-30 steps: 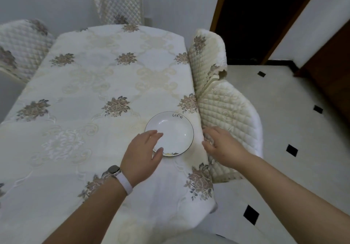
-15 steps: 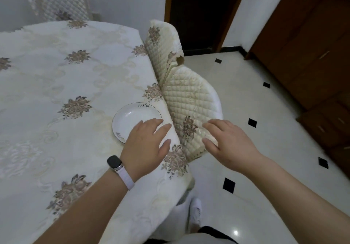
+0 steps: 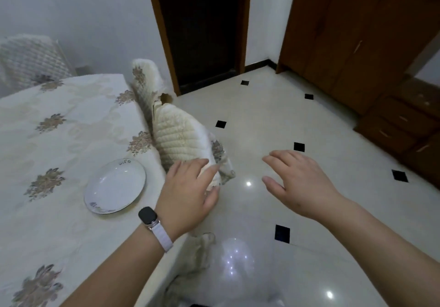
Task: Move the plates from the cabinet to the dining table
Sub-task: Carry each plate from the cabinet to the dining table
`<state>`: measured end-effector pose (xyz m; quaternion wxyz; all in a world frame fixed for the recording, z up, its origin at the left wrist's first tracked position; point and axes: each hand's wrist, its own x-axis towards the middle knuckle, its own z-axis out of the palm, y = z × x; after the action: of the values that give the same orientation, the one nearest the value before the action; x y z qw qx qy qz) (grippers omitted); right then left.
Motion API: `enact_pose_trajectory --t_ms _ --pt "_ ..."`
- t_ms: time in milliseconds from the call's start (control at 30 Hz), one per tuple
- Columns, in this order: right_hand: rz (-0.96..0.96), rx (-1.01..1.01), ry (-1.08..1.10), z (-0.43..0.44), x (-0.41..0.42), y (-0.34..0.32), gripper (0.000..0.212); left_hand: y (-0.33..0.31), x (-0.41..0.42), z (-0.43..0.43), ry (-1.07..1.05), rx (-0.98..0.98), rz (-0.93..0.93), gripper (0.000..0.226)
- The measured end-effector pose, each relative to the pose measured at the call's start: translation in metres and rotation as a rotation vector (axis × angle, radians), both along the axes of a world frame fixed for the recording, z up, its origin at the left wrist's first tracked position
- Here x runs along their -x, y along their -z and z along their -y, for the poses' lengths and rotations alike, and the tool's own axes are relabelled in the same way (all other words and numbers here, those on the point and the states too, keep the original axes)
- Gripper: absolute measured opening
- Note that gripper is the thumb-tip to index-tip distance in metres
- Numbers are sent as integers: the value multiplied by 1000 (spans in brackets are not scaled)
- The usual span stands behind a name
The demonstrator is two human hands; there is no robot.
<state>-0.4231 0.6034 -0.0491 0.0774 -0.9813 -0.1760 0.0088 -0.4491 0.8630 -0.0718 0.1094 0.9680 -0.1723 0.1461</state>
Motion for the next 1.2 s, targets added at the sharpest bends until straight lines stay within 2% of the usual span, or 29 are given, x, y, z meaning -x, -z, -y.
enact_pose_trajectory --t_ms 133,333,533,833,1033,1200 --pt "6 -15 71 82 -2 -1 64 -4 -18 83 57 -40 17 39" --pt "33 -37 232 192 14 0 52 -10 -48 195 263 -104 37 42" --pt "19 -38 430 276 40 4 52 -16 -81 286 459 -138 45 43" --pt "12 -22 732 346 42 9 53 0 -154 404 768 -82 75 42" --pt "-16 45 964 392 9 -1 49 11 -224 492 973 -24 29 43" --pt "-31 65 1157 412 -11 -12 54 7 -271 559 1132 1 -25 45"
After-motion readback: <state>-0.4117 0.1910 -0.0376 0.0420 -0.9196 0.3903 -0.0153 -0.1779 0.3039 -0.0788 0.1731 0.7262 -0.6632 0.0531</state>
